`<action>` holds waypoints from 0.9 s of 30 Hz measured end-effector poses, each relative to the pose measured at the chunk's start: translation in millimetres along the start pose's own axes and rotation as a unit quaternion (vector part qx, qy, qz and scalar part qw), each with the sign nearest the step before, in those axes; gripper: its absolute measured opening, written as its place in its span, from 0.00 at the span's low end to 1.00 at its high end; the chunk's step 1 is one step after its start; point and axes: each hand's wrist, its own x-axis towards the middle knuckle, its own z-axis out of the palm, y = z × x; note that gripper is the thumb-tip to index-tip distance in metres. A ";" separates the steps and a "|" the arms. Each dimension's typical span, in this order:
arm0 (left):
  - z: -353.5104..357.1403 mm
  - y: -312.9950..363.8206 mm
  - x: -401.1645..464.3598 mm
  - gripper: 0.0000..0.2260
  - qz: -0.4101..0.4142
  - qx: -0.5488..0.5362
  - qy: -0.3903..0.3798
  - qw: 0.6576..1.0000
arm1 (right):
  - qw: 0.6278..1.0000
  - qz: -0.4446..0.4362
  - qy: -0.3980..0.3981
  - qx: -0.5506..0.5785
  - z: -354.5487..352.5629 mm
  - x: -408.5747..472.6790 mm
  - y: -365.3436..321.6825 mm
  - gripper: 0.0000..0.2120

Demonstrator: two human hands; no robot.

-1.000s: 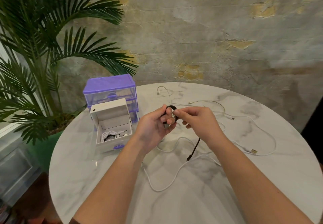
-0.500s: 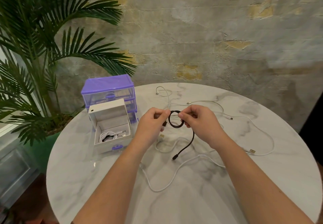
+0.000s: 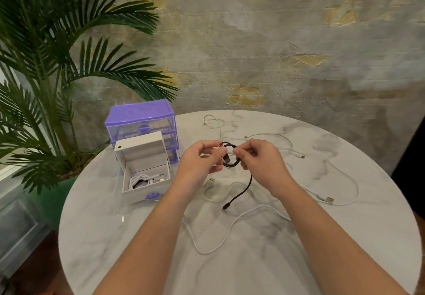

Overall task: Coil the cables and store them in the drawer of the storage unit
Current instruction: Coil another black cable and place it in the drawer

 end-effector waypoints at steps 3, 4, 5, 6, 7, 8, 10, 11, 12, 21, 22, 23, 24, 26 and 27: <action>0.6 -4.5 1.5 0.07 0.067 0.096 0.034 0.993 | 1.000 0.002 -0.007 0.013 -0.1 -0.4 -1.7 0.07; 0.0 -6.0 2.0 0.07 0.079 0.122 0.038 0.989 | 1.000 0.002 -0.005 0.018 -0.5 -0.6 -2.2 0.06; -0.5 -7.3 2.2 0.08 0.082 0.138 0.036 0.986 | 1.000 0.002 -0.003 0.022 -0.6 -0.8 -2.3 0.05; -0.6 -8.5 2.7 0.08 0.077 0.141 0.029 0.987 | 1.000 0.002 -0.001 0.025 -0.7 -1.0 -2.3 0.05; -0.2 -9.3 2.8 0.09 0.069 0.127 0.018 0.989 | 1.000 0.001 0.001 0.026 -0.6 -1.2 -2.1 0.05; 0.5 -10.1 3.1 0.10 0.061 0.102 0.004 0.993 | 1.000 0.001 0.004 0.027 -0.3 -1.4 -1.8 0.05; 2.7 -9.6 3.0 0.10 0.052 0.055 -0.012 0.997 | 0.999 0.002 0.017 0.026 0.4 -1.1 -0.9 0.06; 3.8 -8.5 2.6 0.10 0.044 0.038 -0.016 0.998 | 0.999 0.001 0.027 0.023 0.4 -0.7 -0.3 0.06; 4.4 -7.7 1.9 0.09 0.034 0.021 -0.021 0.999 | 0.999 -0.002 0.036 0.019 0.4 -0.2 0.3 0.06; -3.9 -1.9 1.0 0.09 -0.037 -0.035 -0.082 0.995 | 0.998 -0.039 0.054 0.018 3.4 -1.8 0.5 0.04; -5.2 -1.4 0.6 0.10 -0.044 -0.026 -0.088 0.995 | 0.997 -0.043 0.053 0.018 3.1 -2.2 0.2 0.04; -6.0 -0.6 0.0 0.09 -0.050 -0.018 -0.091 0.994 | 0.997 -0.048 0.051 0.016 2.9 -2.5 -0.1 0.04; -7.0 -0.3 -0.2 0.09 -0.053 -0.010 -0.092 0.994 | 0.997 -0.054 0.050 0.012 2.9 -2.8 -0.1 0.04; -8.1 -0.2 -0.3 0.09 -0.049 0.004 -0.085 0.995 | 0.997 -0.063 0.051 0.001 3.3 -3.3 0.0 0.03; -8.1 0.1 -0.7 0.08 -0.043 0.006 -0.076 0.996 | 0.996 -0.065 0.053 0.000 3.5 -3.7 -0.3 0.03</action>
